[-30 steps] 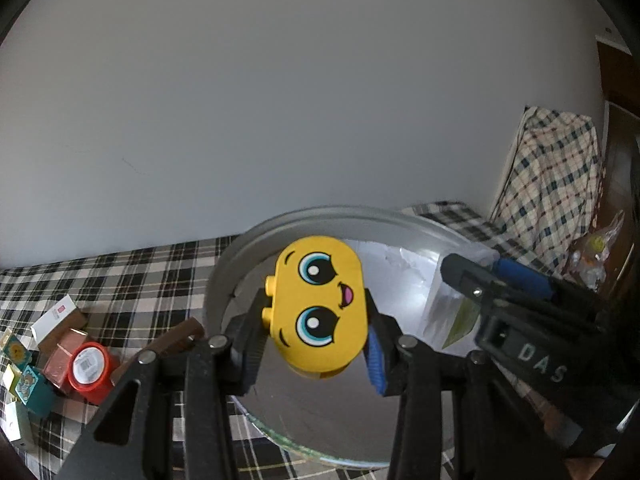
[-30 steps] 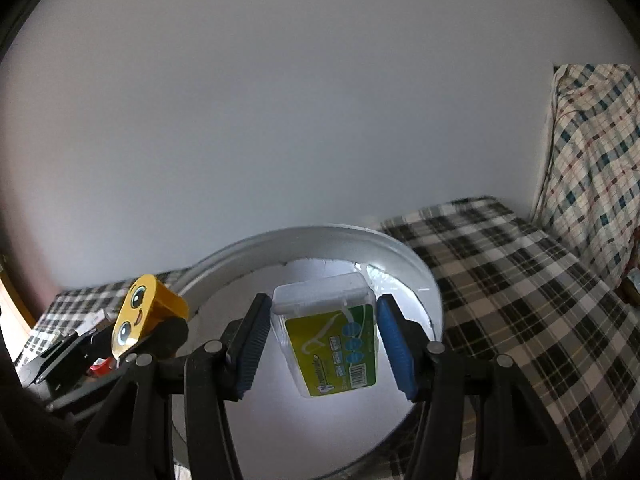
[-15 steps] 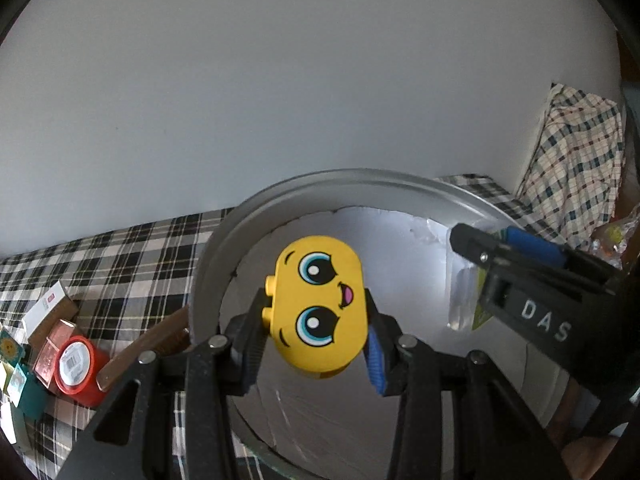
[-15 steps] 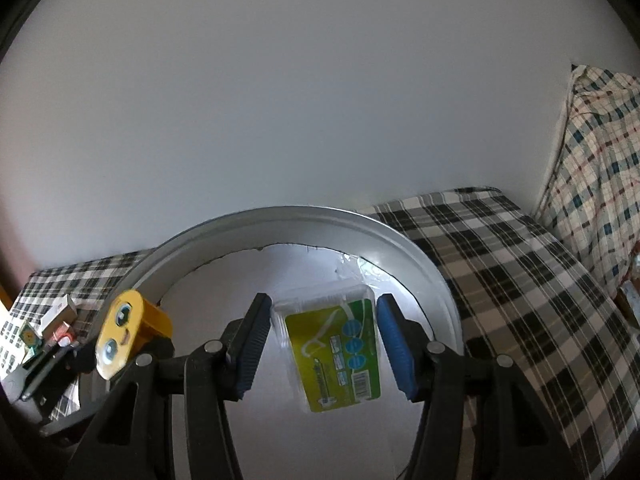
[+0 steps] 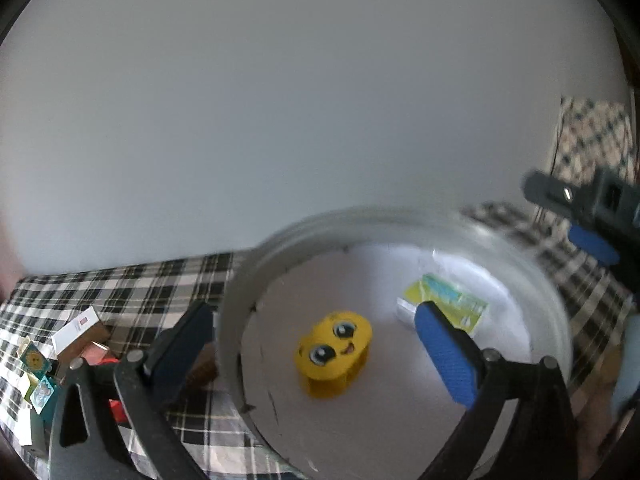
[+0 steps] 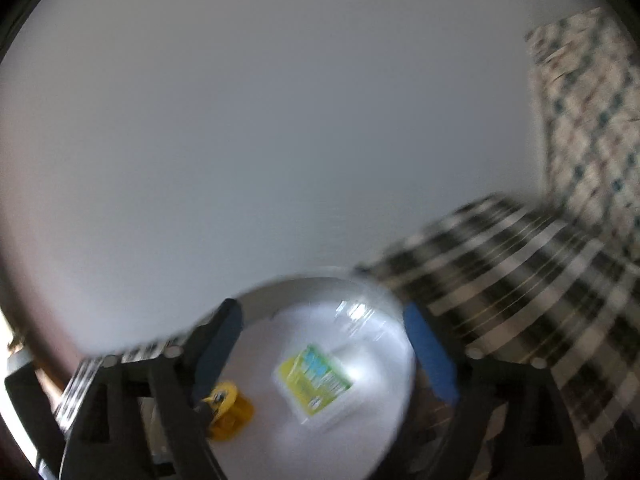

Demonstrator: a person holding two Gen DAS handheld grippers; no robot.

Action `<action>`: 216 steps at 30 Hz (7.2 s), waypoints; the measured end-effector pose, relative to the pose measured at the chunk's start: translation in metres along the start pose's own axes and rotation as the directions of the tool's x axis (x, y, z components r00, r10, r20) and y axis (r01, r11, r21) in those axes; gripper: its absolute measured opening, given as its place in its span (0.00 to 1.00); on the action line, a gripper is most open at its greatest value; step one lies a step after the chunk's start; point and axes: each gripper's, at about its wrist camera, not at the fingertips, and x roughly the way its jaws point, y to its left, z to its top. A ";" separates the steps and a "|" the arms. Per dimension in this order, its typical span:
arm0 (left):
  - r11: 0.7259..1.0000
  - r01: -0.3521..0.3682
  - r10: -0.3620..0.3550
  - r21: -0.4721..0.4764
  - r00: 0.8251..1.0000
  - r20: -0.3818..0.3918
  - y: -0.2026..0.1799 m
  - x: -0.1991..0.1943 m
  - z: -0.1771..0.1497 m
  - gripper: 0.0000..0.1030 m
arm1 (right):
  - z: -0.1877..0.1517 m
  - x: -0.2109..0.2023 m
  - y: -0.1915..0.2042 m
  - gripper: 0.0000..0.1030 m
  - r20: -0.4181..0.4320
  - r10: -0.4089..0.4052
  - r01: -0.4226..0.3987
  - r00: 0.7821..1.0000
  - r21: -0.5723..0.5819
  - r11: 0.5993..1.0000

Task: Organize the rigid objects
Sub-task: 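Carry both objects over the tin and open both grippers to drop them inside, then move right gripper to the brown wooden comb while left gripper approaches the white charger, then close right gripper on the brown comb while left gripper grasps the white charger, then carry comb and charger over the tin and open both grippers to release them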

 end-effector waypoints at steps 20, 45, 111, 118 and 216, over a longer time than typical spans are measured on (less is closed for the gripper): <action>0.946 -0.291 0.302 -0.141 0.952 0.060 0.105 -0.043 -0.027 0.99 | -0.010 -0.029 0.000 0.87 0.174 -0.153 0.158 0.973 -0.018 0.987; 0.960 -0.260 0.266 -0.108 0.963 0.045 0.136 -0.060 -0.039 0.99 | -0.044 -0.051 0.058 0.87 0.309 -0.226 0.291 0.924 -0.185 0.939; 0.919 -0.289 0.164 -0.270 0.899 -0.405 0.320 -0.065 -0.107 0.36 | -0.151 0.084 0.238 0.23 -0.440 -0.265 0.164 0.858 -0.253 0.953; 0.911 -0.279 0.147 -0.304 0.907 -0.394 0.325 -0.066 -0.108 0.36 | -0.148 0.052 0.220 0.17 -0.484 -0.083 -0.058 0.871 -0.269 0.961; 0.977 0.158 -0.144 -0.140 0.984 0.101 0.063 -0.046 0.008 0.36 | -0.021 -0.045 0.052 0.17 0.103 -0.066 0.098 0.992 -0.342 0.934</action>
